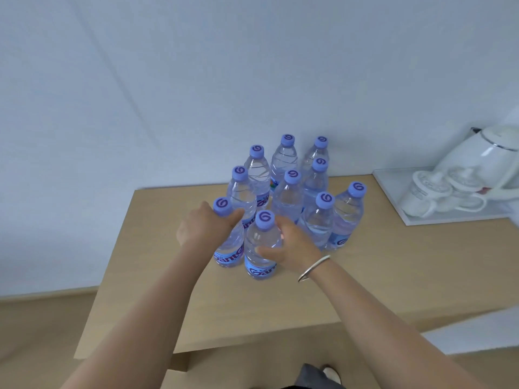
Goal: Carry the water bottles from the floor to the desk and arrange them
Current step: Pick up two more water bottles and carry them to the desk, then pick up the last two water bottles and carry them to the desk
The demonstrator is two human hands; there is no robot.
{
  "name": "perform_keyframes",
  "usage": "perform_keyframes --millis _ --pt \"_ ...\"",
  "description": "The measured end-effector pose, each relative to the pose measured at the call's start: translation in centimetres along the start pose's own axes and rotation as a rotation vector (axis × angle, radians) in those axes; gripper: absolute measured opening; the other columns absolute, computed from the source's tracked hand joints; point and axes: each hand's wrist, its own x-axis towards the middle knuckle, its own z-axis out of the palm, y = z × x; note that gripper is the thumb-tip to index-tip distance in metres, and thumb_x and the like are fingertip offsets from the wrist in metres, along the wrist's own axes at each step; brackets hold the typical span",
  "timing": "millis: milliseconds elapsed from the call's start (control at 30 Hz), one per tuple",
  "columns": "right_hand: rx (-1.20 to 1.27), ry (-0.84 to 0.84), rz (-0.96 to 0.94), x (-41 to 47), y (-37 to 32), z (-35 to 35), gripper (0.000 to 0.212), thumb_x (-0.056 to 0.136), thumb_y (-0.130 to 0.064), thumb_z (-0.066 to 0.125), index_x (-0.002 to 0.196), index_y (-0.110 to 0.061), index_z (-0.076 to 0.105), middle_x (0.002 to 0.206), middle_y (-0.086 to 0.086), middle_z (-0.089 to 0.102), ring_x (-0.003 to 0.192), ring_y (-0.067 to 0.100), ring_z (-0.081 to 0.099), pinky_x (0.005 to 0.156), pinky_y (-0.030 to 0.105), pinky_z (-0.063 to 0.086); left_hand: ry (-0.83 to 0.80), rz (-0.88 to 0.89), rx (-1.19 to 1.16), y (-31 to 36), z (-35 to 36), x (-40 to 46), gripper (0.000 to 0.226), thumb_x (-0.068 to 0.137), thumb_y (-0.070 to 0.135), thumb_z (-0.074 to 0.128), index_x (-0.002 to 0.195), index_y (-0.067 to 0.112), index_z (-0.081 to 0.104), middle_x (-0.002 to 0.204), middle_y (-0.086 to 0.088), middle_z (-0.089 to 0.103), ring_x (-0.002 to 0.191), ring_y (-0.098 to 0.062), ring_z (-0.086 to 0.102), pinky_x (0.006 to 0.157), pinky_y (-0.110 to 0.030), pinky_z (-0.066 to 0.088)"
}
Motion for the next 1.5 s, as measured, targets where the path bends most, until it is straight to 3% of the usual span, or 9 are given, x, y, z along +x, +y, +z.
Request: perform_keyframes --millis 67,233,367,567,667,800,1167,1400,1500 --pt "0.022 0.043 -0.011 -0.4 0.3 0.5 0.05 0.073 -0.022 0.073 0.118 -0.03 0.052 0.114 -0.007 0.058 0.105 0.009 0.055 0.086 0.021 0.041 -0.007 -0.015 -0.015 0.0 0.1 -0.1 0.067 0.07 0.072 0.053 0.095 0.01 0.049 0.089 -0.007 0.06 0.083 -0.029 0.059 0.063 -0.031 0.04" --pt "0.059 0.098 0.003 -1.6 -0.1 1.1 0.047 0.077 -0.024 0.071 0.116 -0.035 0.047 0.104 -0.024 0.054 0.094 -0.01 0.052 0.078 -0.001 0.035 0.001 0.002 -0.041 -0.4 0.7 -0.8 0.074 0.065 0.074 0.059 0.101 0.01 0.045 0.098 -0.007 0.058 0.092 -0.03 0.059 0.068 -0.033 0.042" --pt "-0.014 0.101 0.067 -2.3 0.7 1.2 0.055 0.081 -0.031 0.067 0.129 -0.019 0.045 0.119 -0.004 0.054 0.112 0.013 0.051 0.087 0.021 0.037 0.041 -0.008 -0.017 -1.0 1.9 -2.0 0.079 0.068 0.07 0.062 0.11 0.006 0.042 0.109 -0.011 0.055 0.104 -0.032 0.055 0.073 -0.036 0.041" --pt "-0.114 0.107 0.147 -4.8 2.5 0.4 0.051 0.085 -0.028 0.062 0.132 -0.014 0.045 0.129 0.003 0.051 0.12 0.019 0.049 0.092 0.025 0.038 -0.18 -0.068 0.023 -3.3 5.5 -3.9 0.07 0.077 0.058 0.059 0.121 0.006 0.047 0.118 -0.012 0.058 0.107 -0.032 0.056 0.091 -0.042 0.048" --pt "-0.158 0.068 0.199 -6.7 3.7 -0.9 0.056 0.087 -0.029 0.06 0.138 -0.015 0.04 0.14 0.004 0.046 0.128 0.018 0.044 0.105 0.03 0.035 -0.315 -0.008 0.139 -2.5 7.3 -5.9 0.057 0.08 0.056 0.054 0.114 0.011 0.055 0.111 -0.007 0.062 0.102 -0.027 0.058 0.09 -0.037 0.049" --pt "-0.175 0.133 0.251 -10.7 5.2 -4.0 0.048 0.086 -0.023 0.061 0.13 -0.01 0.049 0.128 0.009 0.055 0.117 0.023 0.052 0.099 0.032 0.04 -0.351 0.055 0.138 1.2 9.4 -9.3 0.05 0.081 0.049 0.057 0.113 0.01 0.053 0.098 -0.004 0.057 0.098 -0.027 0.057 0.086 -0.035 0.048" --pt "-0.21 0.361 0.496 -31.0 11.5 -16.0 0.042 0.089 -0.024 0.057 0.128 -0.01 0.051 0.13 0.007 0.053 0.118 0.021 0.052 0.1 0.029 0.039 -0.431 0.551 0.294 17.5 18.1 -26.5 0.056 0.084 0.05 0.055 0.125 0.013 0.049 0.124 -0.009 0.058 0.114 -0.028 0.055 0.085 -0.034 0.044" --pt "-0.182 0.54 0.671 -44.2 16.0 -22.4 0.042 0.089 -0.025 0.056 0.128 -0.012 0.05 0.129 0.004 0.052 0.118 0.018 0.05 0.097 0.027 0.038 -0.482 0.824 0.253 26.0 24.3 -38.8 0.035 0.082 0.046 0.052 0.106 0.02 0.052 0.075 0.008 0.053 0.072 -0.017 0.05 0.051 -0.023 0.03" --pt "-0.154 0.604 0.72 -48.4 17.2 -24.6 0.044 0.09 -0.024 0.055 0.131 -0.009 0.048 0.133 0.006 0.048 0.122 0.02 0.048 0.101 0.029 0.037 -0.502 0.936 0.258 29.0 26.5 -42.5 0.027 0.082 0.046 0.052 0.092 0.022 0.042 0.084 0.004 0.056 0.073 -0.017 0.052 0.056 -0.025 0.034"
